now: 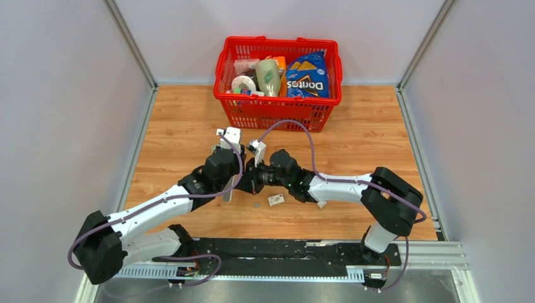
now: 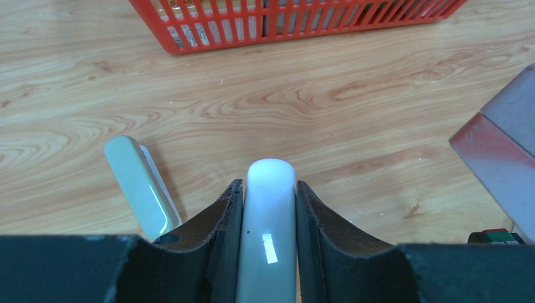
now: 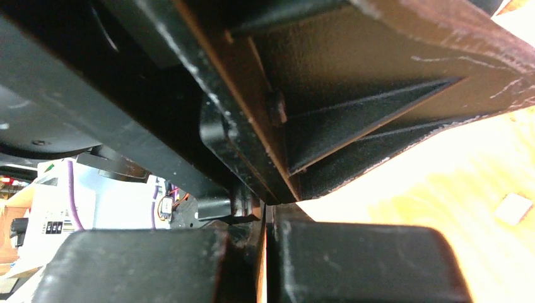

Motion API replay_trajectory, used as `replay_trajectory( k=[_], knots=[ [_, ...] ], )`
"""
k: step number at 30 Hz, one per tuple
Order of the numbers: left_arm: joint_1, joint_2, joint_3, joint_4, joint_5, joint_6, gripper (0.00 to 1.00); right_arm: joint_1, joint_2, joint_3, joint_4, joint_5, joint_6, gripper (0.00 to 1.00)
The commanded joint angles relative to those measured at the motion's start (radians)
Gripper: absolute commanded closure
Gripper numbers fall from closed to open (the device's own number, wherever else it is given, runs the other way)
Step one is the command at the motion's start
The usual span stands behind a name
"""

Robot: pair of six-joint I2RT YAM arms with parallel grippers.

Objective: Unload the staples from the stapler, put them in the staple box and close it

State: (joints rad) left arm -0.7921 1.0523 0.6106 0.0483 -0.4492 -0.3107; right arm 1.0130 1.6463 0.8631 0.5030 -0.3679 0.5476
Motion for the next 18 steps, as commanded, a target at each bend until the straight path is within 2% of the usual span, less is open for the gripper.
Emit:
replay_trajectory(
  k=[1, 10, 18],
  knots=[
    [-0.029, 0.04, 0.003, 0.113, 0.07, -0.064, 1.0, 0.041, -0.066, 0.04, 0.37, -0.12, 0.052, 1.0],
    [-0.029, -0.001, 0.04, 0.045, 0.069, -0.038, 1.0, 0.042, -0.115, 0.028, 0.275, -0.094, -0.014, 1.0],
    [-0.029, -0.069, 0.097, -0.028, 0.104, -0.005, 1.0, 0.041, -0.241, 0.008, 0.073, -0.026, -0.123, 1.0]
  ],
)
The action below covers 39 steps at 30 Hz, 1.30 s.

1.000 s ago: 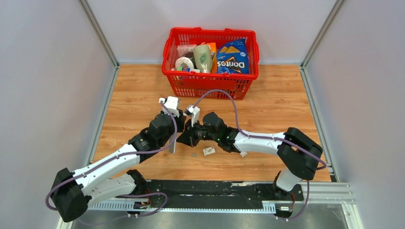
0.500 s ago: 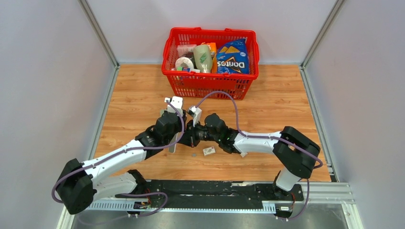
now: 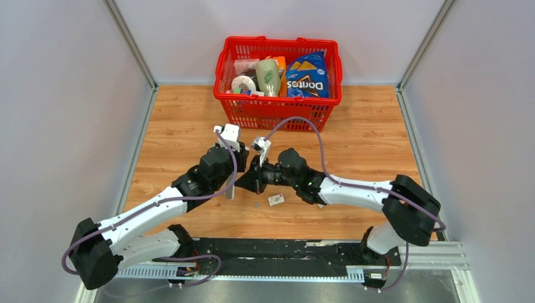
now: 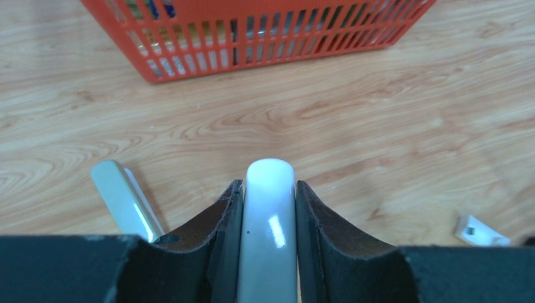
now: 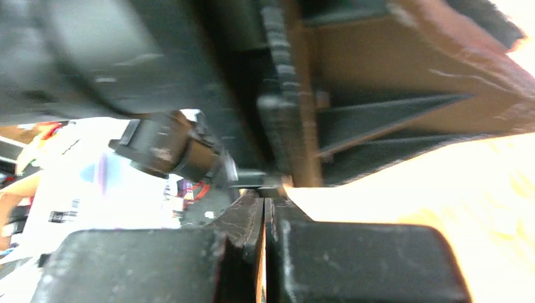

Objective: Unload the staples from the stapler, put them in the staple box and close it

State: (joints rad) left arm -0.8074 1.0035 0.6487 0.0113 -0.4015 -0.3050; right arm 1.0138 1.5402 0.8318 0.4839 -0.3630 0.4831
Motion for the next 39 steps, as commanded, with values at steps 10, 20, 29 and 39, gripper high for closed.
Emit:
replay_trajectory(
  k=[10, 20, 29, 39],
  knots=[
    [-0.013, -0.114, 0.103, -0.074, 0.081, -0.005, 1.0, 0.042, -0.325, -0.003, -0.194, 0.137, -0.176, 1.0],
    [-0.013, -0.21, 0.155, -0.128, 0.133, -0.029, 1.0, 0.042, -0.442, -0.059, -0.34, 0.206, -0.21, 1.0],
    [-0.012, -0.24, 0.204, -0.175, 0.279, -0.104, 1.0, 0.04, -0.442, -0.088, -0.373, 0.298, -0.175, 1.0],
    [-0.013, -0.299, 0.186, -0.154, 0.371, -0.183, 1.0, 0.04, -0.374, -0.099, -0.288, 0.355, -0.104, 1.0]
  ],
)
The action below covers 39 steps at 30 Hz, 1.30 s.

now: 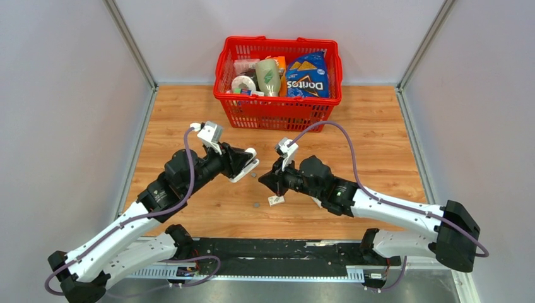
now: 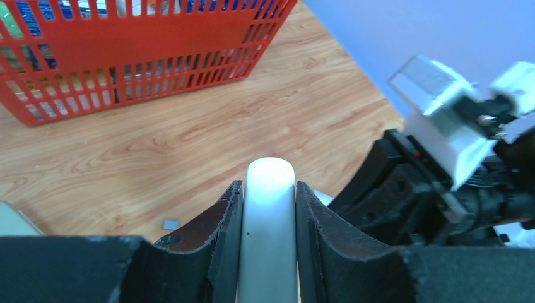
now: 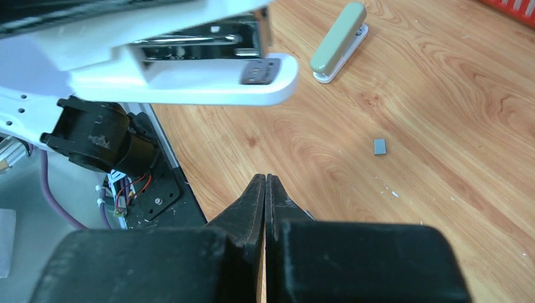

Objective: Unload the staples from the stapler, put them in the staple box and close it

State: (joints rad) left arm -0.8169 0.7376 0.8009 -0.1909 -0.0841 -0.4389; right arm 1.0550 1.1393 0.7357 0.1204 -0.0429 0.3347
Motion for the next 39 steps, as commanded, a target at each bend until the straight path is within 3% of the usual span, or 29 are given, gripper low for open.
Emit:
replay_trajectory(
  k=[1, 6, 23, 32, 39],
  knots=[
    [-0.004, -0.038, 0.038, 0.05, 0.06, -0.052, 1.0, -0.001, 0.031, -0.004, 0.085, 0.035, 0.053, 1.0],
    [-0.004, -0.061, 0.04, 0.053, 0.078, -0.077, 1.0, 0.002, 0.059, -0.019, 0.136, 0.081, 0.113, 1.0],
    [-0.004, -0.072, 0.024, 0.099, 0.132, -0.124, 1.0, 0.002, 0.112, 0.047, 0.317, -0.084, 0.167, 1.0],
    [-0.004, -0.055, -0.031, 0.156, 0.248, -0.274, 1.0, -0.015, 0.165, 0.342, 0.2, -0.083, -0.025, 1.0],
    [-0.004, -0.061, -0.08, 0.186, 0.342, -0.359, 1.0, -0.092, 0.208, 0.49, 0.225, -0.21, -0.056, 1.0]
  ],
)
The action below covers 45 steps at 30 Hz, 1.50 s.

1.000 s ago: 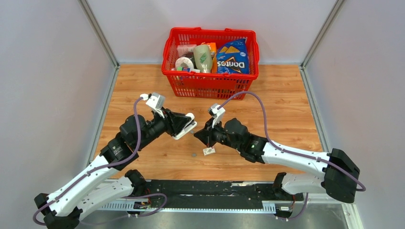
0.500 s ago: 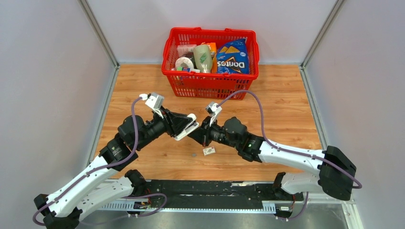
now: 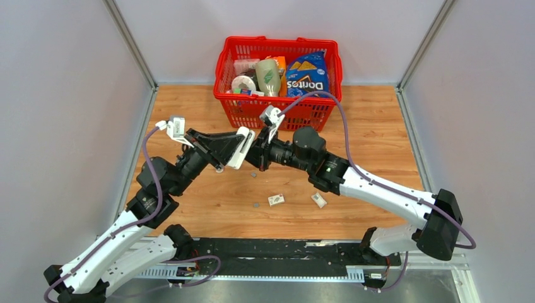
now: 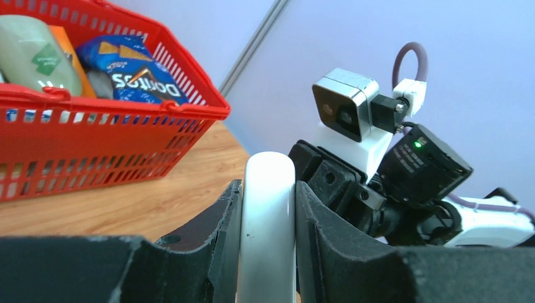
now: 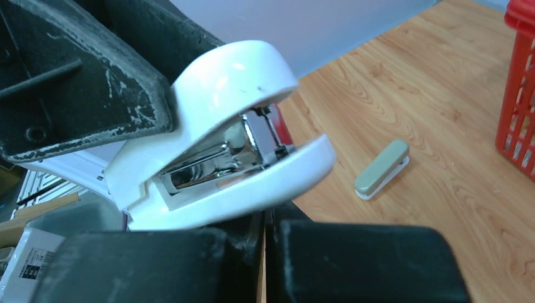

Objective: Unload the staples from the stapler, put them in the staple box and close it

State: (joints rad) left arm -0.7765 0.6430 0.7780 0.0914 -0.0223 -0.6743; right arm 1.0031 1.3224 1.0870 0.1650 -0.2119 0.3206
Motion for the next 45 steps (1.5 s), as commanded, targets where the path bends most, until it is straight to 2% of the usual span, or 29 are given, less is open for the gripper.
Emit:
replay_trajectory(
  k=[1, 5, 10, 15, 20, 24, 30, 36, 40, 45],
  knots=[
    [-0.044, 0.047, -0.056, -0.097, 0.294, -0.134, 1.0, -0.04, 0.031, 0.152, 0.182, -0.061, -0.054, 1.0],
    [-0.044, 0.09, -0.026, -0.102, 0.352, -0.13, 1.0, -0.041, 0.052, 0.224, 0.133, -0.141, -0.107, 1.0],
    [-0.044, 0.133, 0.021, -0.153, 0.389, -0.094, 1.0, -0.04, 0.098, 0.382, -0.031, -0.242, -0.178, 1.0],
    [-0.044, 0.155, 0.041, -0.182, 0.352, -0.073, 1.0, -0.029, 0.1, 0.377, -0.058, -0.256, -0.178, 1.0],
    [-0.044, 0.127, 0.066, -0.234, 0.283, -0.01, 1.0, -0.031, 0.06, 0.278, -0.071, -0.121, -0.189, 1.0],
    [-0.044, 0.121, 0.113, -0.327, 0.213, 0.05, 1.0, -0.041, 0.015, 0.2, -0.113, 0.052, -0.196, 1.0],
    [-0.044, 0.121, 0.193, -0.504, 0.053, 0.136, 1.0, -0.118, -0.071, 0.065, -0.162, 0.264, -0.135, 1.0],
    [-0.044, 0.148, 0.248, -0.603, -0.126, 0.2, 1.0, -0.161, -0.107, 0.002, -0.304, 0.462, -0.091, 1.0],
    [-0.044, 0.216, 0.32, -0.712, -0.243, 0.24, 1.0, -0.169, -0.103, -0.032, -0.321, 0.467, -0.057, 1.0],
    [-0.044, 0.372, 0.418, -0.87, -0.363, 0.268, 1.0, -0.167, -0.077, -0.062, -0.326, 0.433, -0.026, 1.0]
  ],
)
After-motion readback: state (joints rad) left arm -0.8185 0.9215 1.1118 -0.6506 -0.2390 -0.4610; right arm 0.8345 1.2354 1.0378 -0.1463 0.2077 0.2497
